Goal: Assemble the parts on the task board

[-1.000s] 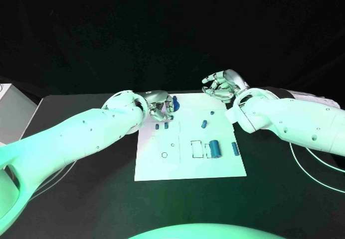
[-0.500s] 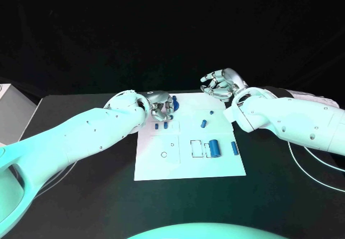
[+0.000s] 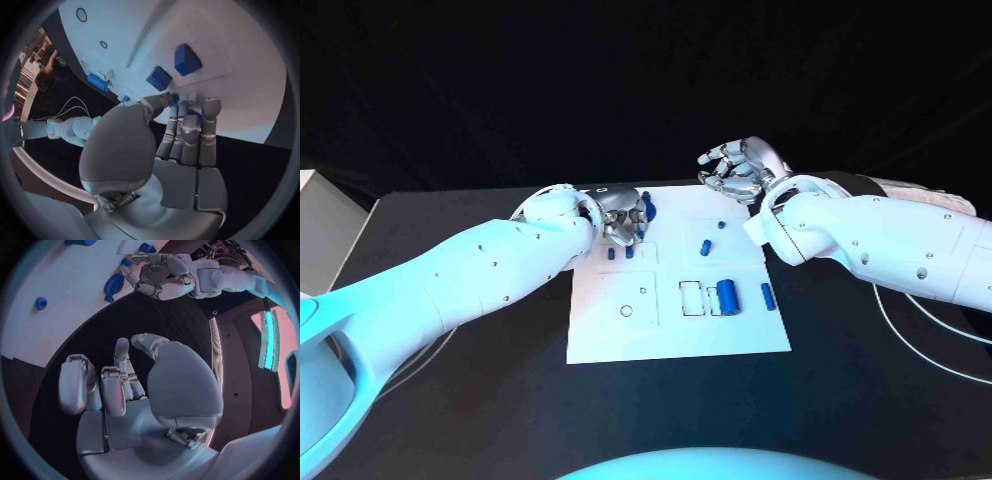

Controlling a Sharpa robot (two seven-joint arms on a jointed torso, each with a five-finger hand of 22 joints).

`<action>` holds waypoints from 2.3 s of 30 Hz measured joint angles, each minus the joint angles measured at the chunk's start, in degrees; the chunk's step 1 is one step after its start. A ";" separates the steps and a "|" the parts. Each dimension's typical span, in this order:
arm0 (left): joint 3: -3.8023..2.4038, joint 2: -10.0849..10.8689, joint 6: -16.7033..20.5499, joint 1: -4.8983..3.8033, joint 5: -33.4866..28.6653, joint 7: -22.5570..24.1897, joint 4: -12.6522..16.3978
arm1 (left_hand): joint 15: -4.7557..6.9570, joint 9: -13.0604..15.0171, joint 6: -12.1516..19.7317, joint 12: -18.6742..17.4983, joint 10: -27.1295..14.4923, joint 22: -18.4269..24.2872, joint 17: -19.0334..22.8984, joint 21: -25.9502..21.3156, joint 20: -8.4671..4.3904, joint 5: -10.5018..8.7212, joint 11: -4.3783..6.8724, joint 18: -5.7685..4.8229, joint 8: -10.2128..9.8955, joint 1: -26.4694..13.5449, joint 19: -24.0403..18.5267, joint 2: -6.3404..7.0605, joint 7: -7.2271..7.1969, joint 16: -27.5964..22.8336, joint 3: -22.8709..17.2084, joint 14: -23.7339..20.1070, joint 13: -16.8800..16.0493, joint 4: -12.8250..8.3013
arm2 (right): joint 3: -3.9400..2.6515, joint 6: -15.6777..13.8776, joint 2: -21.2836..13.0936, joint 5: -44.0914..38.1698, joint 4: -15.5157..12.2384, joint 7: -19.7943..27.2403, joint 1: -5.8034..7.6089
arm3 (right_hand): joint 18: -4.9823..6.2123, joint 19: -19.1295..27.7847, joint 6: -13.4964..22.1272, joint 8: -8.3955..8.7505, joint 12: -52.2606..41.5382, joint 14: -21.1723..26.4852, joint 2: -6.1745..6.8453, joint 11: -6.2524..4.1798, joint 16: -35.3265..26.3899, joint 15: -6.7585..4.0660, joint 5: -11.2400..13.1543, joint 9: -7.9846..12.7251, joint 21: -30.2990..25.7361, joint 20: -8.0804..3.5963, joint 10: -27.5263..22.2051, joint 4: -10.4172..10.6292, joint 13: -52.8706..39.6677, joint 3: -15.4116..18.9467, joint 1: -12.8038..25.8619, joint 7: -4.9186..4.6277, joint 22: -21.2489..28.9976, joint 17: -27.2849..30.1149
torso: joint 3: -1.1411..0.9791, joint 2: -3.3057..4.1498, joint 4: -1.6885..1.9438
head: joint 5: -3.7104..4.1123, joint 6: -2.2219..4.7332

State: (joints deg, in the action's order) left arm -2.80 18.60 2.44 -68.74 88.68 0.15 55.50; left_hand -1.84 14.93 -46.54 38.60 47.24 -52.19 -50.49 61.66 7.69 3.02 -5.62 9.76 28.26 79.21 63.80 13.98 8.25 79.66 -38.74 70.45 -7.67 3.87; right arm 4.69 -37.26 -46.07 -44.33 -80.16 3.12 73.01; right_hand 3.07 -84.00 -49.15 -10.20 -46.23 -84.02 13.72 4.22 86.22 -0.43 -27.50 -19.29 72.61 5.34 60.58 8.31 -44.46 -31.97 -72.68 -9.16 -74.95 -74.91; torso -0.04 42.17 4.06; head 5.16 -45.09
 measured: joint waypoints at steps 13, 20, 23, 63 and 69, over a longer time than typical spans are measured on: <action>-0.07 -0.40 -0.05 0.07 -0.12 -0.02 -0.65 | 0.43 0.30 -0.99 -0.73 1.38 -1.68 -0.65 1.76 -0.08 0.00 0.26 -0.96 -0.79 0.60 0.90 -0.60 0.02 0.73 -0.71 0.84 0.52 -0.71 | -0.01 0.00 0.05 0.00 -0.11 -0.04 0.01 | 0.00 0.00 -0.03 0.00 0.36 0.00 0.00 -0.21 0.00 0.00 0.00 -0.01 0.00 0.00 -0.21 -0.10 0.17 -0.10 0.00 -0.03 0.01 0.00 | 0.01 -0.04 0.04 | 0.34 -0.14; -0.04 -0.47 -0.05 0.11 -0.20 -0.05 -0.90 | 1.00 1.07 -3.49 -1.17 4.54 -5.69 -3.09 5.54 -0.72 0.00 1.00 -0.96 -1.12 1.32 3.38 -2.47 -0.17 1.93 -1.80 3.09 0.41 -2.02 | -0.01 0.02 0.10 0.00 -0.14 -0.08 0.02 | 0.00 0.00 -0.13 0.00 0.36 0.00 0.00 -0.21 0.00 0.00 0.00 0.00 0.00 0.00 -0.21 -0.16 0.24 -0.16 0.00 -0.12 0.01 0.00 | 0.08 -0.09 0.10 | 0.37 -0.20; -0.04 -0.57 0.09 0.12 -0.37 0.10 -1.15 | 1.41 1.41 -4.64 -2.11 5.96 -6.92 -3.84 6.66 -1.02 -0.01 1.23 -1.86 -1.59 1.36 4.08 -3.05 -0.33 2.37 -2.05 3.94 0.43 -2.55 | -0.01 0.03 0.15 0.00 -0.16 -0.09 0.02 | 0.00 0.00 -0.13 0.00 0.36 0.00 0.00 -0.21 0.00 0.00 0.00 0.00 0.00 0.00 -0.21 -0.16 0.30 -0.16 0.00 -0.12 0.02 0.00 | 0.09 -0.09 0.11 | 0.37 -0.24; -3.90 6.33 3.49 0.88 -10.04 1.25 6.12 | 1.01 3.98 -6.92 -12.97 11.35 -9.05 -3.52 8.62 -0.72 -0.04 0.49 -1.84 -4.96 0.05 5.21 -3.53 0.43 2.59 -2.59 5.11 2.44 -3.75 | -0.01 0.19 -0.40 -0.01 -0.24 -0.44 0.01 | 0.00 0.00 -0.10 0.00 0.36 0.00 0.00 -0.15 0.00 0.00 0.00 -0.03 0.01 0.01 -0.15 -0.16 0.34 -0.16 0.00 -0.10 0.05 0.00 | 0.19 -0.52 0.51 | 0.48 -0.30; -4.03 6.75 2.76 0.95 -9.92 0.67 5.92 | 1.01 4.01 -6.93 -13.31 11.76 -8.63 -2.93 8.62 -0.50 -0.04 0.50 -1.84 -4.97 0.05 5.00 -3.53 0.45 2.59 -2.44 5.11 2.44 -3.90 | -0.01 0.21 -0.48 -0.01 -0.24 -0.48 0.02 | 0.00 0.00 -0.10 0.00 0.36 0.00 0.00 -0.10 0.00 0.00 0.00 -0.03 0.01 0.01 -0.09 -0.16 0.55 -0.16 0.00 -0.09 0.00 0.00 | 0.27 -0.59 0.60 | 0.45 -0.41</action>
State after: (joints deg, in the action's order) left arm -6.83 25.36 5.20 -67.79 78.75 0.83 61.42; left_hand -0.83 18.94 -53.47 25.29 59.00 -60.82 -53.42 70.28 7.18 2.98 -5.12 7.92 23.29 79.26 68.80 10.46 8.70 82.24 -41.18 75.56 -5.23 -0.02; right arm 4.68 -37.05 -46.55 -44.34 -80.40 2.64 73.04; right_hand 3.07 -84.00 -49.24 -10.20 -45.87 -84.02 13.72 4.12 86.22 -0.42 -27.50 -19.32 72.62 5.35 60.49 8.15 -43.91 -32.13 -72.68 -9.25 -74.95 -74.91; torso 0.23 41.58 4.66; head 5.61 -45.49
